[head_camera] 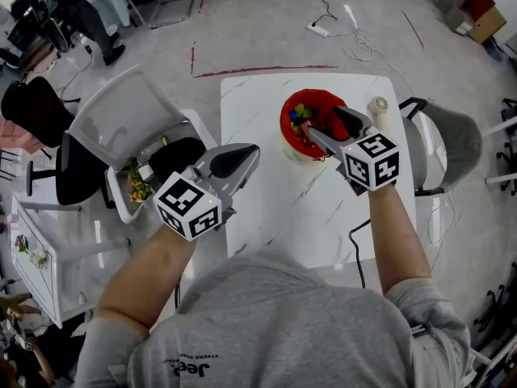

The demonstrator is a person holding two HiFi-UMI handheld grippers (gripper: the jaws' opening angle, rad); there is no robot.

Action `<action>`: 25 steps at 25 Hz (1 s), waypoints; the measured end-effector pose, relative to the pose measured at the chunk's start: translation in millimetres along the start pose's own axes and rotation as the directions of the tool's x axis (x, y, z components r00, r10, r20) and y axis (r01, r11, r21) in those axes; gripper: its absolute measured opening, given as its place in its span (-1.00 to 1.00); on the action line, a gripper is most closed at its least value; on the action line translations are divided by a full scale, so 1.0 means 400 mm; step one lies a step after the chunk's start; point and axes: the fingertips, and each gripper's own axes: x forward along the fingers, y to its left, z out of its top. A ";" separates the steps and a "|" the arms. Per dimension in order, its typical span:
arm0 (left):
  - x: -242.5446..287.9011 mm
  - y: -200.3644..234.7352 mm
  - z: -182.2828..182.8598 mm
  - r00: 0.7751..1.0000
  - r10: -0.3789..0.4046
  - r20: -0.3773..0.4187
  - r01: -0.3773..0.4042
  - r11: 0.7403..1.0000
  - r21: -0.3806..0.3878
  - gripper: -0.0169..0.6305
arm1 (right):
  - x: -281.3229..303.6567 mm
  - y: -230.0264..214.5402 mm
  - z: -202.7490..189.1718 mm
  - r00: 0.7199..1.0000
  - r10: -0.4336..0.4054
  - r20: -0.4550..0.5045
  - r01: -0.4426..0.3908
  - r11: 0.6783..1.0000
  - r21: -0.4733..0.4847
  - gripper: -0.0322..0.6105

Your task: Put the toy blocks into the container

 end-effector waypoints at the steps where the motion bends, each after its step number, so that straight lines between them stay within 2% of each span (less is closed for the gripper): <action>1: -0.012 -0.001 0.002 1.000 0.008 0.003 -0.008 1.000 -0.003 -0.77 | -0.001 0.017 0.006 1.000 0.021 0.012 -0.021 1.000 0.003 0.05; 9: -0.205 0.052 0.021 0.990 0.119 0.068 -0.120 0.993 -0.001 -0.77 | 0.058 0.189 0.086 0.985 0.142 0.099 -0.140 0.990 -0.022 0.05; 13: -0.374 0.086 0.023 0.977 0.189 0.099 -0.189 0.982 -0.009 -0.77 | 0.105 0.352 0.132 0.969 0.216 0.119 -0.210 0.976 -0.062 0.05; 21: -0.771 0.120 0.014 0.935 0.325 0.144 -0.328 0.945 -0.006 -0.77 | 0.169 0.717 0.194 0.928 0.344 0.143 -0.329 0.937 -0.116 0.03; 25: -0.951 0.114 -0.001 0.912 0.377 0.158 -0.383 0.924 0.007 -0.77 | 0.189 0.889 0.226 0.905 0.394 0.158 -0.373 0.916 -0.148 -0.13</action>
